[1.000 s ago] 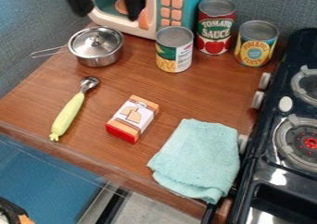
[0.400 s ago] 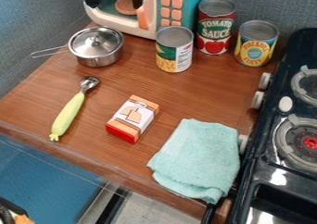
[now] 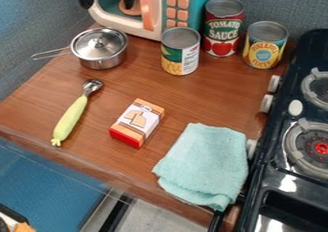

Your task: Move the silver lid from the silver bowl to the table

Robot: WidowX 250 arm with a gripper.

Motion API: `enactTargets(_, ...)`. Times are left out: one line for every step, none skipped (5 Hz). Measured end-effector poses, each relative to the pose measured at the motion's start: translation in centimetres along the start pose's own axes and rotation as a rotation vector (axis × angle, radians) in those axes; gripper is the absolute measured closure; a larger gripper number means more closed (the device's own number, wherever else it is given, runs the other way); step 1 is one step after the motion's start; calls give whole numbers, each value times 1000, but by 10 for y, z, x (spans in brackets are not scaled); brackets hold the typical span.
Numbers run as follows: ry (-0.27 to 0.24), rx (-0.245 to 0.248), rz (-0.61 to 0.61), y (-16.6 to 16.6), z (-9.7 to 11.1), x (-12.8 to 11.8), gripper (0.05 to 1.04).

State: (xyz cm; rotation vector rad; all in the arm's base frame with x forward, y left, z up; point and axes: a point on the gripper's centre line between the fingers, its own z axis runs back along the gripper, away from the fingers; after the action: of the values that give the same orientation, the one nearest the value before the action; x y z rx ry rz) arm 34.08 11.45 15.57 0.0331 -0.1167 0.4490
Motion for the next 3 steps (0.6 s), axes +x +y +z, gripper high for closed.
enactTargets(-5, 17, 34, 9, -10, 18, 83)
enactTargets(26, 33, 74, 16, -29, 32, 83)
enactTargets(41, 51, 113, 26, -44, 43, 83)
